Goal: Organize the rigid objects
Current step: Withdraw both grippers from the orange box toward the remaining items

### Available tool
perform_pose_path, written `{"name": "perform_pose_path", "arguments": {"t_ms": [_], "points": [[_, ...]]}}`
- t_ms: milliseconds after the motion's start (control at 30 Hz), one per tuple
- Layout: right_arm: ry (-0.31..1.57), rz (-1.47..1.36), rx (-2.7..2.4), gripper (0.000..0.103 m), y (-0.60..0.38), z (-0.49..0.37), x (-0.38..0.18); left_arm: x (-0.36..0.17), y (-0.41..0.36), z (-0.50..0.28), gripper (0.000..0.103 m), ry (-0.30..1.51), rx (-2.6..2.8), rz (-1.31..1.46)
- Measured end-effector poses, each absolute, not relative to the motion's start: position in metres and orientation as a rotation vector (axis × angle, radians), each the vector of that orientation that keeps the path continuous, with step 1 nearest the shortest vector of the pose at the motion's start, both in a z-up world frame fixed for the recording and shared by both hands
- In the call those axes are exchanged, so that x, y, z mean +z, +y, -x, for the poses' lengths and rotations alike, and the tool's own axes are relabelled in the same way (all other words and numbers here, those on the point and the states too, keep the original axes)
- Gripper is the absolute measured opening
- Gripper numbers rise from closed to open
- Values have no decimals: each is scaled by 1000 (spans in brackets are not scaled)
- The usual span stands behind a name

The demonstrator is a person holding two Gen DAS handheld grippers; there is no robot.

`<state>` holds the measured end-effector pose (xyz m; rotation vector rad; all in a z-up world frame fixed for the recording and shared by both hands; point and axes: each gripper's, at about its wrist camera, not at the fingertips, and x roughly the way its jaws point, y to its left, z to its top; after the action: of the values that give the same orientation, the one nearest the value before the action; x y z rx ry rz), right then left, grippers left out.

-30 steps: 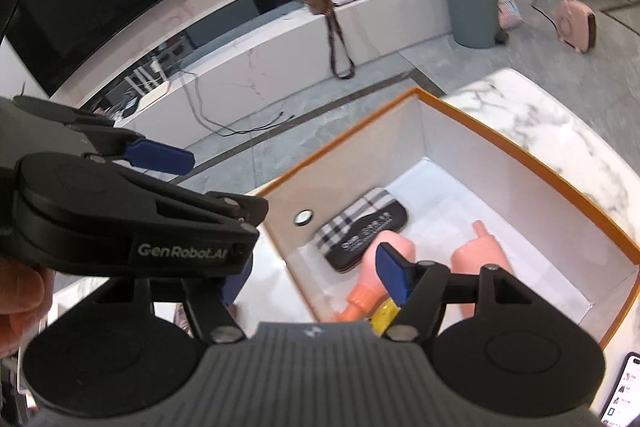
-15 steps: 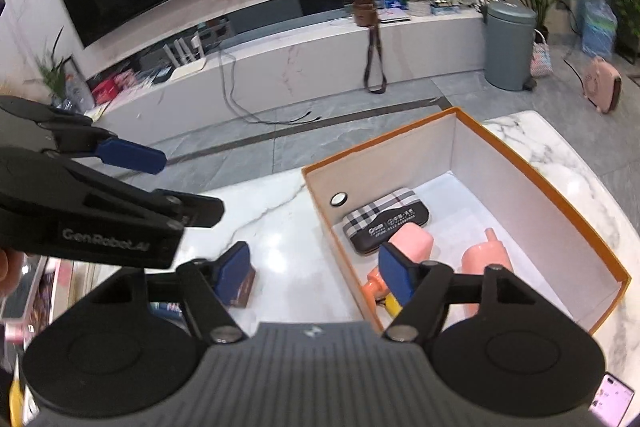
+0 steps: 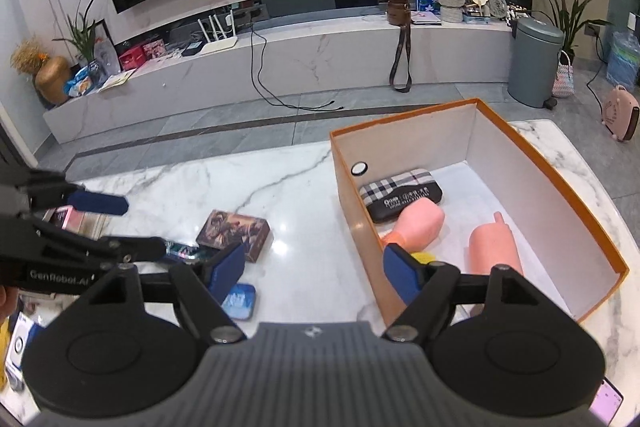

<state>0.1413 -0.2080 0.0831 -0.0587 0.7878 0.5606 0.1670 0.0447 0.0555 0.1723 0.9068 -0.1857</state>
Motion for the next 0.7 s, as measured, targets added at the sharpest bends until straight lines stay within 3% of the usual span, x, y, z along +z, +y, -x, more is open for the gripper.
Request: {"name": "perform_pose_path", "arguments": {"t_ms": [333, 700], "points": [[842, 134, 600, 77, -217, -120, 55, 11, 61, -146, 82, 887, -160, -103], [954, 262, 656, 77, -208, -100, 1, -44, 37, -159, 83, 944, -217, -342]]}}
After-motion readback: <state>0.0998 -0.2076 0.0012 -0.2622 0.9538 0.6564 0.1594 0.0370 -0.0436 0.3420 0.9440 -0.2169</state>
